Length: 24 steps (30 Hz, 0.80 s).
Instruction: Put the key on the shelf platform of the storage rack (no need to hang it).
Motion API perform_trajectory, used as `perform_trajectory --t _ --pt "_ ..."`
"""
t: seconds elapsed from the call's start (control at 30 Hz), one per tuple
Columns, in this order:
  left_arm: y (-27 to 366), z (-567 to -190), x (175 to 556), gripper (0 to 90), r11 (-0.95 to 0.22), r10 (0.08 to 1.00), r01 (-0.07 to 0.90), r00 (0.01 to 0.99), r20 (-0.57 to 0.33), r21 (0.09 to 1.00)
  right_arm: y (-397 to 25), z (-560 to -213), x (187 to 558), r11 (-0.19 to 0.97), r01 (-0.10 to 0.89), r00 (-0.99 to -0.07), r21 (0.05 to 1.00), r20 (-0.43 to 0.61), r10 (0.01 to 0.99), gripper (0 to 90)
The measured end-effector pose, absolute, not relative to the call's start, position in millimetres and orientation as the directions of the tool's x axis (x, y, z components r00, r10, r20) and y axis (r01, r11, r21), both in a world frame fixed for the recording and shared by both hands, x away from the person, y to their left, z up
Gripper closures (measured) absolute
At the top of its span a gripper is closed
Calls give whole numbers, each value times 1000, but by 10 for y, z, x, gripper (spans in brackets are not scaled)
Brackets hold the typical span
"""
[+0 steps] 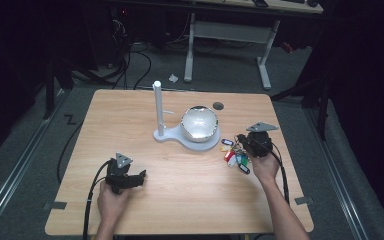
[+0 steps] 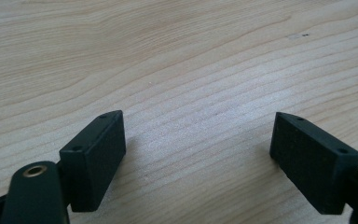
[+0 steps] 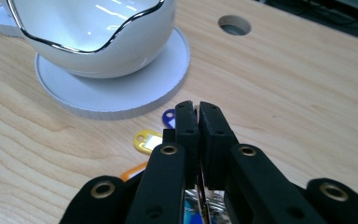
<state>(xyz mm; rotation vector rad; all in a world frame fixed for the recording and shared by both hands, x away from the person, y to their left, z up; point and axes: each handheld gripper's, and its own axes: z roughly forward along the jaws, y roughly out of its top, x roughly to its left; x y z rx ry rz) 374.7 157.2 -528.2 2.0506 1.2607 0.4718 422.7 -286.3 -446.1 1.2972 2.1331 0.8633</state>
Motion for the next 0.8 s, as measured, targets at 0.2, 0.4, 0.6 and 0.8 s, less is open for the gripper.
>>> perform_trajectory --t 0.2,0.4,0.6,0.8 --pt "1571 -5282 3748 187 -304 884 639 466 -42 707 -2946 -4243 4169 333 558 -429 760 -80 900 878" --pt "1572 -5283 3748 187 -304 884 639 466 -42 707 -2957 -4074 4106 346 522 -456 780 -88 886 878" --pt "1572 -5282 3749 187 -303 884 639 466 -42 707 -2981 -3893 4049 334 492 -477 804 -72 876 878" --pt "1572 -5283 3749 187 -303 884 639 466 -42 707 -2972 -3674 4004 342 459 -502 820 -79 861 878"
